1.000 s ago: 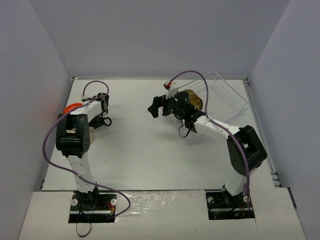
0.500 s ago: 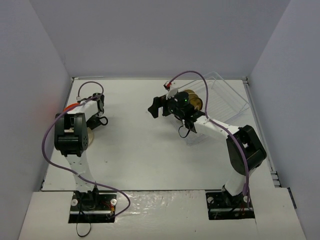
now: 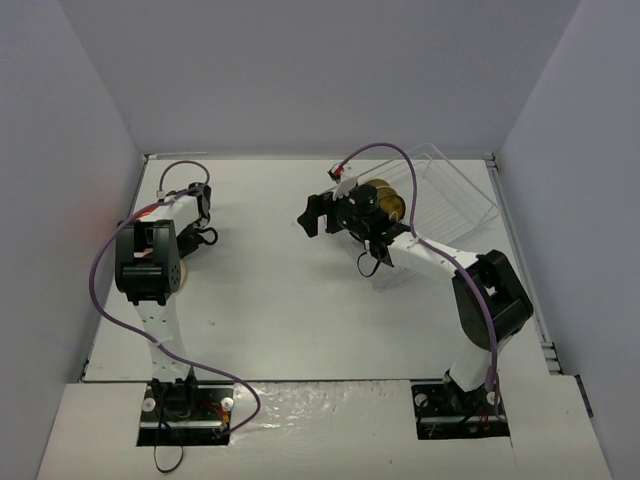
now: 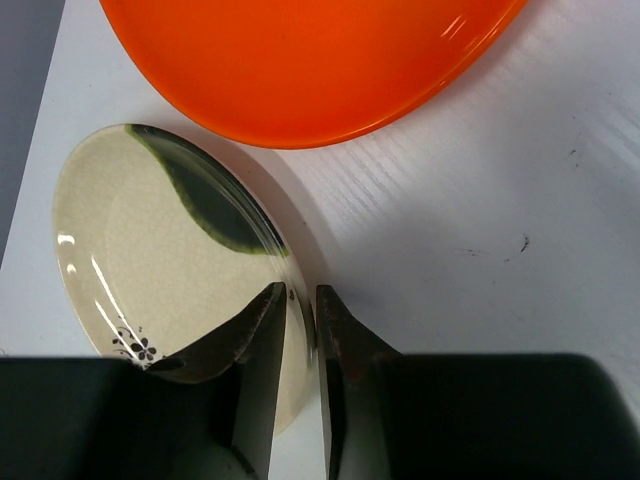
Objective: Load the plates into the dish rack
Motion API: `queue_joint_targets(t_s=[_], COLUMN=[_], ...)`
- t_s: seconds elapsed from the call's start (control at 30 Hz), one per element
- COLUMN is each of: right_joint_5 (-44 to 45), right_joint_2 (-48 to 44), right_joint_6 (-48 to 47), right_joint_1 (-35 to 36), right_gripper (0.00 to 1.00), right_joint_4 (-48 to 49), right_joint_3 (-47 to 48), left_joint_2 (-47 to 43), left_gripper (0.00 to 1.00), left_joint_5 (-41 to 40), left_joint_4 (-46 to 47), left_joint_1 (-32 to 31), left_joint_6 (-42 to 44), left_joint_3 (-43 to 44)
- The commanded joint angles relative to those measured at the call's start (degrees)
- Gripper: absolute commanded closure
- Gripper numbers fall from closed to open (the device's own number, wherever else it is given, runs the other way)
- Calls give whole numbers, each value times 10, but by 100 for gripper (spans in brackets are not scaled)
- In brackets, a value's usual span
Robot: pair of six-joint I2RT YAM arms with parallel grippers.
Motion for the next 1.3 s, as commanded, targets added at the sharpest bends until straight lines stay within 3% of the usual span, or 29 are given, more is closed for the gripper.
queue_joint_targets(t_s=[0.0, 0.07, 0.23, 0.4, 0.57, 0.7, 0.87, 1.0, 1.13, 1.27], right_joint_5=[23, 34, 35, -4, -36, -71, -22, 17, 45, 48], right_joint_2=[-44, -47, -63, -81, -78, -85, -79, -68, -79, -89], right_joint_6=[-8, -7, -5, -22, -83, -170, -243, -212, -195, -263], right_joint_1=[5, 4, 1, 3, 17, 55, 120, 140, 150, 152], right_gripper=[0, 0, 0, 0, 0, 0, 0, 0, 0, 0], right_joint_4=[28, 27, 59, 97, 88, 102, 101, 168, 263, 216], right_joint_3=[3, 1, -20, -40, -35, -51, -56, -67, -121, -111], left_joint_2=[0, -1, -45, -180, -340, -418, -456, -466, -487, -525], left_gripper=[95, 100, 100, 100, 100, 100, 100, 100, 100, 100], left_joint_5=[11, 11, 24, 16, 25, -12, -42, -46, -121, -120], left_joint_4=[-26, -23, 10, 59, 125, 150, 227, 275, 293, 316], left_joint_1=[0, 0, 0, -33, -135, -228, -306, -338, -362, -363], left_joint_6=[-6, -6, 7, -11, -27, -64, -118, -155, -248, -273], left_joint_3=[4, 2, -37, -99, -151, -150, -152, -150, -162, -179])
